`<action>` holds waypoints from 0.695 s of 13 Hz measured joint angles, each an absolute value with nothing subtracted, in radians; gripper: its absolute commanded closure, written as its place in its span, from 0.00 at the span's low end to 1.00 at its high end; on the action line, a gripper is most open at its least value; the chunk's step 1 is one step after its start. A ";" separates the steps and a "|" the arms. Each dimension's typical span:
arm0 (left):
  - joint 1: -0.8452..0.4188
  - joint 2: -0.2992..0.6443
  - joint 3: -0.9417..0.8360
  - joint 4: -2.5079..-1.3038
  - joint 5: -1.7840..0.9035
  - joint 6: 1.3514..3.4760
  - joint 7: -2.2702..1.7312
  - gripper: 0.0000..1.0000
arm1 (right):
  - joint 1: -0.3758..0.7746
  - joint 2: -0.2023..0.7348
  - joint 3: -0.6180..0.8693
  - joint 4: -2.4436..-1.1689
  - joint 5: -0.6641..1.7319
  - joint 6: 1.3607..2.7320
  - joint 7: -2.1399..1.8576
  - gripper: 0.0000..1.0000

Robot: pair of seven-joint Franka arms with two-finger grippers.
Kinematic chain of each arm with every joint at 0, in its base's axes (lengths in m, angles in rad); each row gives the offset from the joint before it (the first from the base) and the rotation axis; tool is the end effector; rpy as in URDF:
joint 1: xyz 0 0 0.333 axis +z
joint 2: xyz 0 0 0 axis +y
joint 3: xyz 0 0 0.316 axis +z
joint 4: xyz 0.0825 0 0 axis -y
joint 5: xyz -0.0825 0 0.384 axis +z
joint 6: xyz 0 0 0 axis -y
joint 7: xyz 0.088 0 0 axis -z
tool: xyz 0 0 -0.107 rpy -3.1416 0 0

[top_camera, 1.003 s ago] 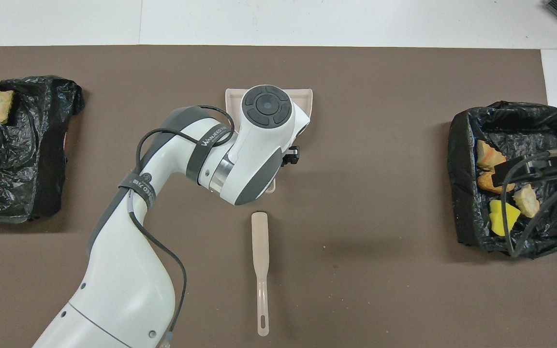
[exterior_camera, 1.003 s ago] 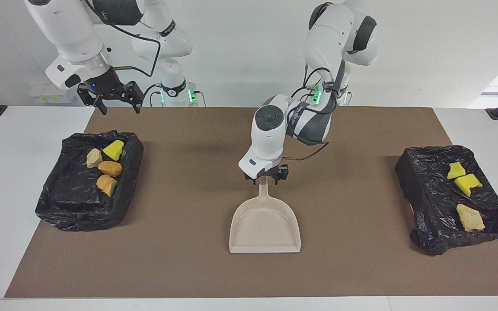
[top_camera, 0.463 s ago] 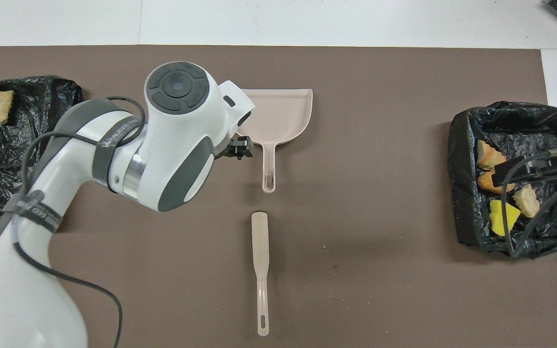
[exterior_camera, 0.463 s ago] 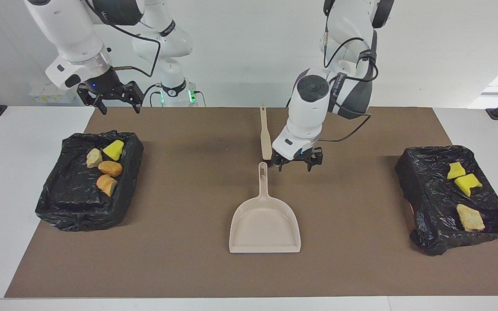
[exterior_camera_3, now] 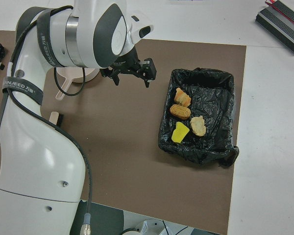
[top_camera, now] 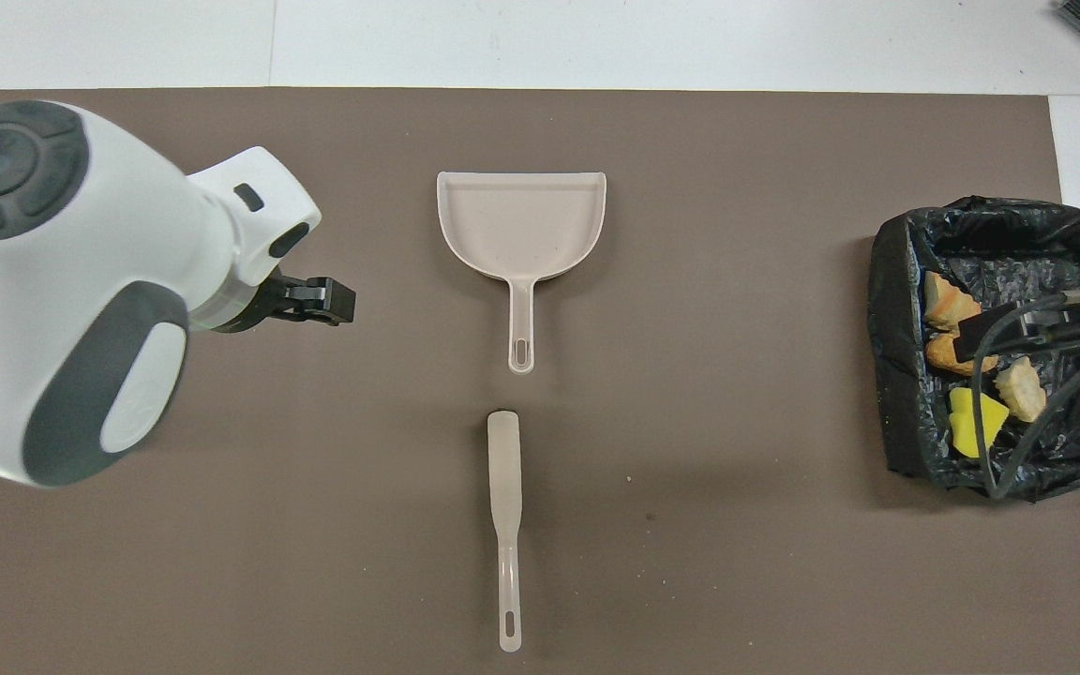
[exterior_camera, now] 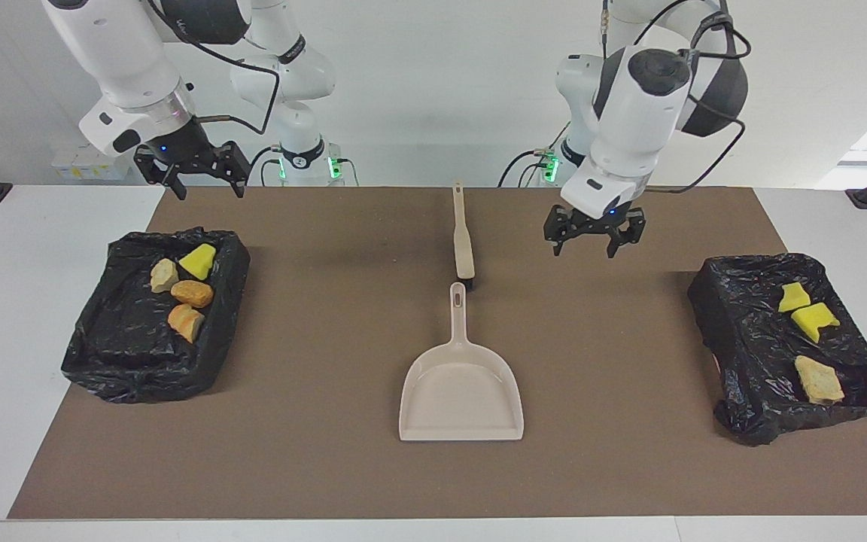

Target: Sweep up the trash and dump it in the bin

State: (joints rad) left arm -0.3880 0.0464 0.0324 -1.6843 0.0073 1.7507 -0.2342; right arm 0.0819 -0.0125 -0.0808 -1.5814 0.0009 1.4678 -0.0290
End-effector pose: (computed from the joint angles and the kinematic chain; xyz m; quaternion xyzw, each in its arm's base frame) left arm 0.5433 -0.2015 0.5599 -0.9981 0.0613 -0.0108 0.0012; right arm 0.5391 0.0004 0.6179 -0.9986 -0.0151 0.0505 0.0017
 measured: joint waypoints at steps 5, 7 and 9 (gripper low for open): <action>-0.310 -0.017 0.034 -1.694 0.008 1.722 -0.158 0.00 | 0.082 -0.013 -0.081 -1.581 0.001 1.468 -0.029 0.00; -0.255 -0.049 0.035 -1.680 0.008 1.694 -0.069 0.00 | 0.082 -0.013 -0.081 -1.581 0.001 1.468 -0.029 0.00; -0.199 -0.069 0.036 -1.640 0.008 1.657 0.015 0.00 | 0.082 -0.013 -0.081 -1.581 0.001 1.468 -0.029 0.00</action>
State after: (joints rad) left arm -0.1993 -0.0688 0.0360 -1.6402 0.0081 1.6575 0.0150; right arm 0.0819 -0.0125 -0.0808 -1.5814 0.0010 1.4678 -0.0290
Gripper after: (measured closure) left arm 0.000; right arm 0.000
